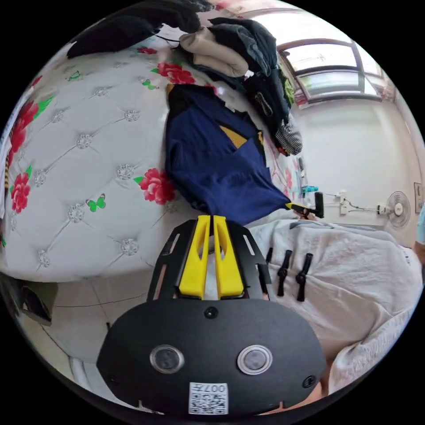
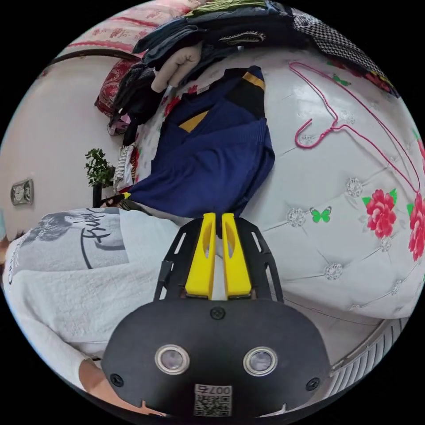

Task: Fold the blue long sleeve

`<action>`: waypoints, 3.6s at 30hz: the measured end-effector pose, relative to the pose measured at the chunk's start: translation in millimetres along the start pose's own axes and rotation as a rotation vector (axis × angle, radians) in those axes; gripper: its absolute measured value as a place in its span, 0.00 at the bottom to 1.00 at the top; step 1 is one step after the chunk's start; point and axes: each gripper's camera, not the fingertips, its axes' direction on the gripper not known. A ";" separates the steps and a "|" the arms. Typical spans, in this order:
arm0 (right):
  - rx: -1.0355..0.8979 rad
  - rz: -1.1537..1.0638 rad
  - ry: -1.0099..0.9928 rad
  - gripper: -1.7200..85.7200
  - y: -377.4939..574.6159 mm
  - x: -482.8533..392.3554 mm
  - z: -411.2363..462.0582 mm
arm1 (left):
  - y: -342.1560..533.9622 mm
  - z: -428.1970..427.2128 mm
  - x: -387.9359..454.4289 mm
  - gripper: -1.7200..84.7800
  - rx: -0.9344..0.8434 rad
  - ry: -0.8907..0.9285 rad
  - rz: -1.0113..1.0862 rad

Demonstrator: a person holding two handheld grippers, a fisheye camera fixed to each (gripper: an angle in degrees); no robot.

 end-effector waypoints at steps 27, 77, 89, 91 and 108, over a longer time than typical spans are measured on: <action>0.493 0.261 -0.001 0.09 -159.0 65.9 -65.1 | -286.2 10.7 10.1 0.09 0.226 -0.305 -0.122; -0.011 0.146 -0.340 0.13 -281.2 -91.6 150.6 | -187.8 -61.0 -207.6 0.09 0.128 0.164 -0.055; -0.065 0.098 -0.450 0.09 -205.9 -88.3 39.3 | -69.7 -49.7 -147.0 0.08 0.111 0.207 0.011; -0.036 0.114 -0.491 0.09 -188.1 -68.4 0.6 | -63.0 -29.8 -126.0 0.08 0.102 0.233 0.009; 0.640 0.020 -0.047 0.06 -10.5 70.3 -508.3 | -197.6 295.5 362.7 0.09 -0.061 0.297 0.666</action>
